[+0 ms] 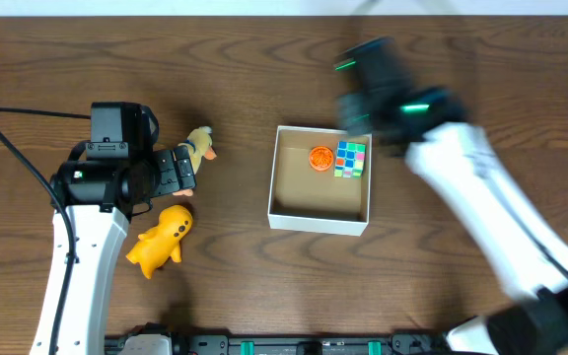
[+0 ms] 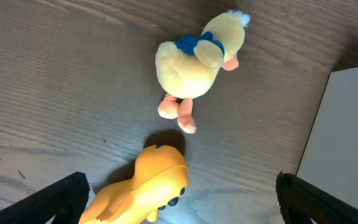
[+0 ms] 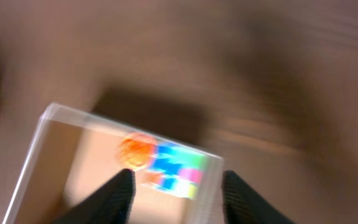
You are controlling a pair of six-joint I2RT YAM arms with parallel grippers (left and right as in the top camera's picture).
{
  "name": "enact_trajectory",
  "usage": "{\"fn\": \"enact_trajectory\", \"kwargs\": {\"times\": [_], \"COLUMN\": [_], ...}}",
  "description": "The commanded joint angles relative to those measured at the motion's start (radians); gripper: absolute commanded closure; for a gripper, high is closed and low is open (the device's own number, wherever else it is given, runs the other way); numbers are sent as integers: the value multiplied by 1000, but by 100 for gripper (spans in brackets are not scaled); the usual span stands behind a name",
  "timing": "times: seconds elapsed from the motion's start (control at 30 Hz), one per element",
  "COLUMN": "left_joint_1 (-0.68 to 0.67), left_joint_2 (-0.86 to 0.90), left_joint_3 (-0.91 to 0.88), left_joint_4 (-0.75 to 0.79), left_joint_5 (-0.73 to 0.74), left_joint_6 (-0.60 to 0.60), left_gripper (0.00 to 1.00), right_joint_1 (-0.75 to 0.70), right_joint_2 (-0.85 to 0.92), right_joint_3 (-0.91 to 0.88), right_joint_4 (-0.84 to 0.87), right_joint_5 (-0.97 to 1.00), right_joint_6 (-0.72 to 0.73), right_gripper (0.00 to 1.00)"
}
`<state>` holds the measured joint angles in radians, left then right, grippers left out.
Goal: Pack container
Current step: 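Move the right gripper to the black round part and grasp it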
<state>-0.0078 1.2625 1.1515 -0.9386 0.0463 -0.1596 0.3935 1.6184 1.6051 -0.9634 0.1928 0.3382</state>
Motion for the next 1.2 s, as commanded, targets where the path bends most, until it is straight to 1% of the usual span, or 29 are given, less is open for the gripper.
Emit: {"fn": "enact_trajectory", "kwargs": {"times": [0.0, 0.03, 0.07, 0.17, 0.2, 0.27, 0.37, 0.57, 0.8, 0.97, 1.17], "left_joint_1": [-2, -2, -2, -2, -2, -2, -2, -2, -2, -2, -2], "left_joint_2": [5, 5, 5, 5, 5, 5, 5, 5, 5, 5, 5], "left_joint_3": [18, 18, 18, 18, 18, 18, 18, 18, 18, 18, 18], "left_joint_4": [-3, -3, -3, -3, -3, -3, -4, -5, -4, -4, -4], "left_joint_5": [-2, -2, -2, -2, -2, -2, -2, -2, -2, -2, -2], "left_joint_6": [10, 9, 9, 9, 9, 10, 9, 9, 10, 9, 9], "left_gripper": [2, 1, 2, 2, 2, 2, 2, 2, 2, 2, 2], "right_joint_1": [-187, -243, -297, -469, -536, -618, -724, -885, -984, -988, -988], "right_joint_2": [-66, -75, -77, -69, -65, -62, -61, -61, -61, -61, -61], "right_joint_3": [-2, -2, -2, -14, -34, -78, -173, -370, -550, -643, -723], "right_joint_4": [-92, -126, -158, -235, -250, -252, -224, -117, 52, 177, 306], "right_joint_5": [35, 31, 18, -45, -62, -66, -66, -66, -71, -112, -119], "right_joint_6": [158, 176, 187, 185, 184, 184, 184, 141, 86, 47, 47], "right_gripper": [23, 9, 1, 1, 1, 1, 1, 1, 1, 1, 1]}}
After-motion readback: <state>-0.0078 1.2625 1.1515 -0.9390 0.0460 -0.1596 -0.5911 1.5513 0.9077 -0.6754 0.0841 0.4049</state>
